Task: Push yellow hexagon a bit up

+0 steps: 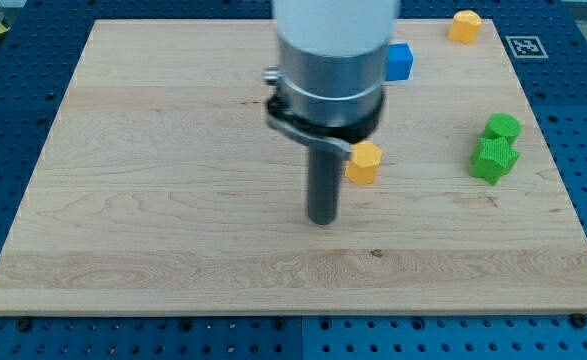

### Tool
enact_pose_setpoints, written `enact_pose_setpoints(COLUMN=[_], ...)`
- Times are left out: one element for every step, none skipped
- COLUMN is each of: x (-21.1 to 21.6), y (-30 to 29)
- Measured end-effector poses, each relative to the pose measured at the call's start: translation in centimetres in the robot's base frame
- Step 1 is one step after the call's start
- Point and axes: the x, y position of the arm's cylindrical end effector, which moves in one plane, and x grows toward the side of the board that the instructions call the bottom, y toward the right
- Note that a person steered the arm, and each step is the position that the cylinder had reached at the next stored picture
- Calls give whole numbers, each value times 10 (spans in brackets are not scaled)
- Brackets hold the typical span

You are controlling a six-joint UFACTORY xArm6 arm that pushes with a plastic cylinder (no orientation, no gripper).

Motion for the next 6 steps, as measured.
enact_pose_setpoints(x=[-8, -12, -14, -28, -34, -46], y=[27, 27, 27, 27, 29, 34])
